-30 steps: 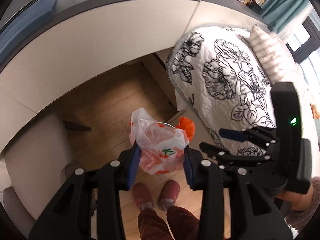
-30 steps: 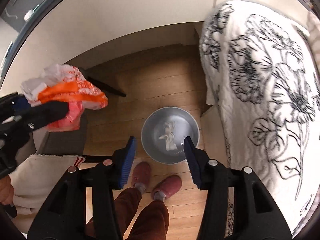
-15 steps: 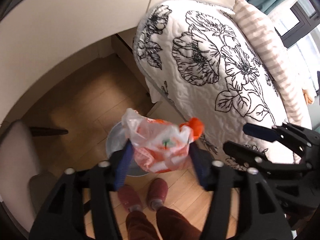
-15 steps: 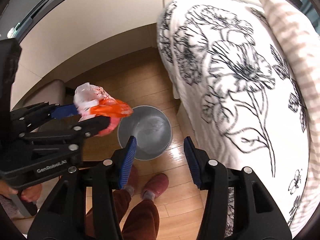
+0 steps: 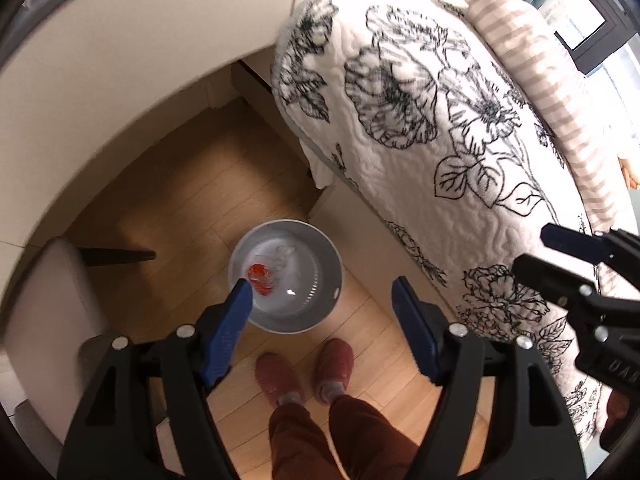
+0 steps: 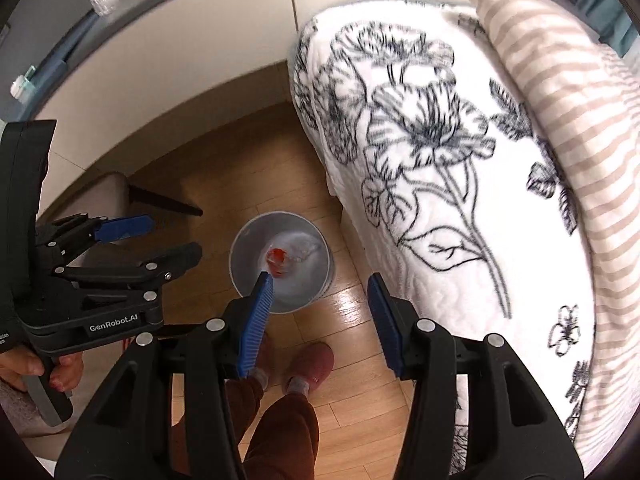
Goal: Collect trash
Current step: 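Open the left tool over the bin to drop the plastic bag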
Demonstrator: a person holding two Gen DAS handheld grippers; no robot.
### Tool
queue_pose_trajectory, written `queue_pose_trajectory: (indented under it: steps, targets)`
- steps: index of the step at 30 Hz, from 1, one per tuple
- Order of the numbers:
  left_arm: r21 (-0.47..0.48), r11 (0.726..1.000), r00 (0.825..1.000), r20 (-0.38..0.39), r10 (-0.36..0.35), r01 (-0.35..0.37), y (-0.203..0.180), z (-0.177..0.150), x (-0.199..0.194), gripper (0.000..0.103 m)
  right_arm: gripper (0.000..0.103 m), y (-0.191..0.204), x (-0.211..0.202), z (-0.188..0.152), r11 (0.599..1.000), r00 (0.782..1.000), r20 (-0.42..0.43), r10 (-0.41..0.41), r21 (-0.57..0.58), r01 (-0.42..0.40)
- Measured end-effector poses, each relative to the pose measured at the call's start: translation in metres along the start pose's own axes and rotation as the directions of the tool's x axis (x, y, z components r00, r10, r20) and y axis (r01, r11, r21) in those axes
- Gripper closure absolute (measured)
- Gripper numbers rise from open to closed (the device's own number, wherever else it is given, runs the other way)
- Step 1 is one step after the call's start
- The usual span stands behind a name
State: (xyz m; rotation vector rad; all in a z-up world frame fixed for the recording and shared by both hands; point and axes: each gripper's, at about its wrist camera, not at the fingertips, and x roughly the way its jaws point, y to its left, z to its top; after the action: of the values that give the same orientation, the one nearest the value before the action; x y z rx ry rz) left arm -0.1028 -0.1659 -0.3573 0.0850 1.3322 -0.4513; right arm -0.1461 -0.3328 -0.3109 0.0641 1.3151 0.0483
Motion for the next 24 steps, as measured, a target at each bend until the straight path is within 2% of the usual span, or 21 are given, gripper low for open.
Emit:
queue_pose_trajectory:
  steps: [6, 12, 20, 24]
  targets:
    - [-0.029, 0.998, 0.996, 0.066, 0.063, -0.061, -0.002, 0.010, -0.071, 0.025, 0.054, 0.016, -0.058, 0.017, 0.999, 0.998, 0.055, 0.034, -0.042, -0.031]
    - [-0.073, 0.991, 0.981, 0.153, 0.119, -0.109, -0.011, 0.021, -0.147, 0.023, 0.054, 0.042, -0.125, 0.033, 0.991, 0.988, 0.133, 0.076, -0.119, -0.060]
    - [-0.159, 0.975, 0.946, 0.262, 0.190, -0.152, -0.013, 0.028, -0.221, 0.023, 0.054, 0.054, -0.187, 0.062, 0.975, 0.957, 0.262, 0.124, -0.212, -0.068]
    - [-0.215, 0.962, 0.918, 0.321, 0.231, -0.167, -0.004, 0.033, -0.255, 0.023, 0.054, 0.059, -0.208, 0.075, 0.970, 0.937, 0.319, 0.141, -0.233, -0.066]
